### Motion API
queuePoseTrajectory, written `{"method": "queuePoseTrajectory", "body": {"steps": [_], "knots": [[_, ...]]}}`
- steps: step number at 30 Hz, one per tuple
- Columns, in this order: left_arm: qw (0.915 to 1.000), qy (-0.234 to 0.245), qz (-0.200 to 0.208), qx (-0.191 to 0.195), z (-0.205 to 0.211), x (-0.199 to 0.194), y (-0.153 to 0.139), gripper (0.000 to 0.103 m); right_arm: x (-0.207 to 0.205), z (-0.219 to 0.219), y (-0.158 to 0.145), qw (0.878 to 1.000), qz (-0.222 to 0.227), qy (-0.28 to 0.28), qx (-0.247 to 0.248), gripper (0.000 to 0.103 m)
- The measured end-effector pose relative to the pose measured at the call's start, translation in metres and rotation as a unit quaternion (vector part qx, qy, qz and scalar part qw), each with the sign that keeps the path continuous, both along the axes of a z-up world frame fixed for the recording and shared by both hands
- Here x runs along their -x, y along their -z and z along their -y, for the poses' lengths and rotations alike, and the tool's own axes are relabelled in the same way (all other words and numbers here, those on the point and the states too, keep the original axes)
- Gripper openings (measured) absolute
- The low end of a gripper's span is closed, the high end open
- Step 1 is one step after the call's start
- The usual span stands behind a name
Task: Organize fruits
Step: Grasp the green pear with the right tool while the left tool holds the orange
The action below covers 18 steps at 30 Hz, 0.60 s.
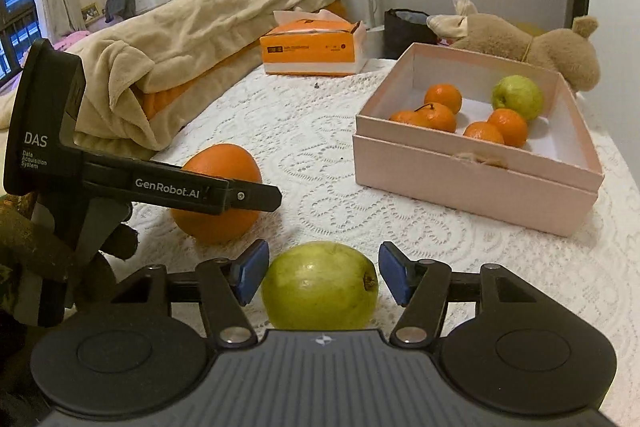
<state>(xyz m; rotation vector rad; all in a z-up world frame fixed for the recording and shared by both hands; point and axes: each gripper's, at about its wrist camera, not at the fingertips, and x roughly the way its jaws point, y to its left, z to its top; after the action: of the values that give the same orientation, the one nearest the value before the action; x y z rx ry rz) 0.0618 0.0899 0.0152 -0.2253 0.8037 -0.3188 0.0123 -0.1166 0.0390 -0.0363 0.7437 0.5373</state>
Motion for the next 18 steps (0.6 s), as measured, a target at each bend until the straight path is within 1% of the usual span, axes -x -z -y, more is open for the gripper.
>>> {"method": "queuePoseTrajectory", "body": {"steps": [2,7,13,16,17,18], "knots": [[1.0,0.0,0.0,0.002,-0.001,0.0,0.0,0.078,0.0,-0.001,0.002,1.0,-0.001,0.0,0.0,0.065],[1.0,0.0,0.001,0.0,0.0,0.001,0.0,0.077,-0.002,0.005,0.007,1.0,-0.011,0.005,-0.01,0.08],[0.9997,0.003,0.008,-0.024,0.006,0.002,0.001,0.077,-0.003,0.015,0.015,0.998,-0.043,0.003,-0.047,0.08],[0.9996,0.004,0.01,-0.026,0.005,0.003,0.001,0.077,-0.001,0.008,0.018,0.998,-0.052,-0.01,-0.036,0.08],[0.9996,0.004,0.011,-0.024,0.005,0.003,0.001,0.077,0.0,0.005,0.02,0.998,-0.053,-0.014,-0.025,0.078],[0.9997,0.003,0.01,-0.023,0.005,0.003,0.001,0.077,0.002,0.0,0.022,0.998,-0.05,-0.02,-0.012,0.072]]}}
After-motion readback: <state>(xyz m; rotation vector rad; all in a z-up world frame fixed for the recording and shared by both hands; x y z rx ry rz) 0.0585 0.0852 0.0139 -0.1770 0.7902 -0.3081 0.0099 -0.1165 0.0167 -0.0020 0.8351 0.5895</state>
